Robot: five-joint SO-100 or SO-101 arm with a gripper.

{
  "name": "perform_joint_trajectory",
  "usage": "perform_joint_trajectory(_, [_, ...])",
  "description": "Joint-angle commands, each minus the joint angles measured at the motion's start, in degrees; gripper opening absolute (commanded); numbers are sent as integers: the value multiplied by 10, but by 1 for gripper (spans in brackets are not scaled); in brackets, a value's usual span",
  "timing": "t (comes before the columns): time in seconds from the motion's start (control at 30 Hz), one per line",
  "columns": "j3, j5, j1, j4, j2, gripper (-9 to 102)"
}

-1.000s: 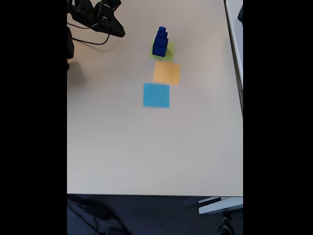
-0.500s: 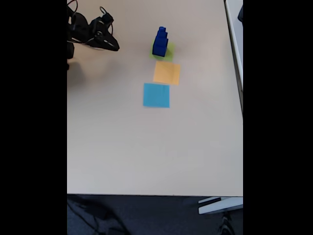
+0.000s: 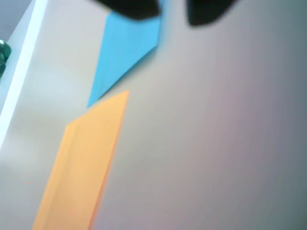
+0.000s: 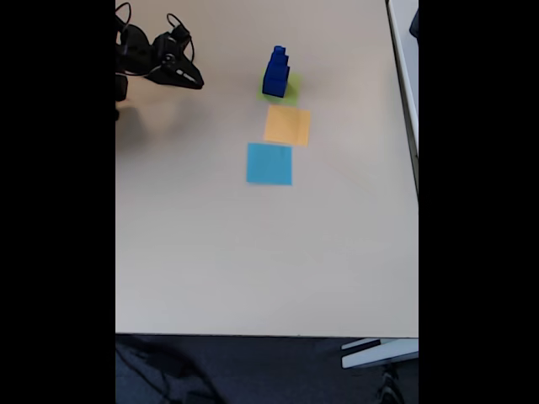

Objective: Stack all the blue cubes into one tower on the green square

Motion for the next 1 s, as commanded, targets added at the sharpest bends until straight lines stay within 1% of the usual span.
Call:
perform_joint_trajectory(0.0, [5, 11, -1, 31, 14, 0])
perform_joint_trajectory(0.07, [5, 37, 3, 36, 14, 0])
perform_joint_trajectory(0.37, [5, 32, 4, 38, 15, 0])
perform_joint_trajectory(0.53, [5, 39, 10, 38, 15, 0])
perform_joint_trajectory(0.63, [5, 62, 14, 40, 15, 0])
perform_joint_trajectory(0.97, [5, 62, 19, 44, 14, 0])
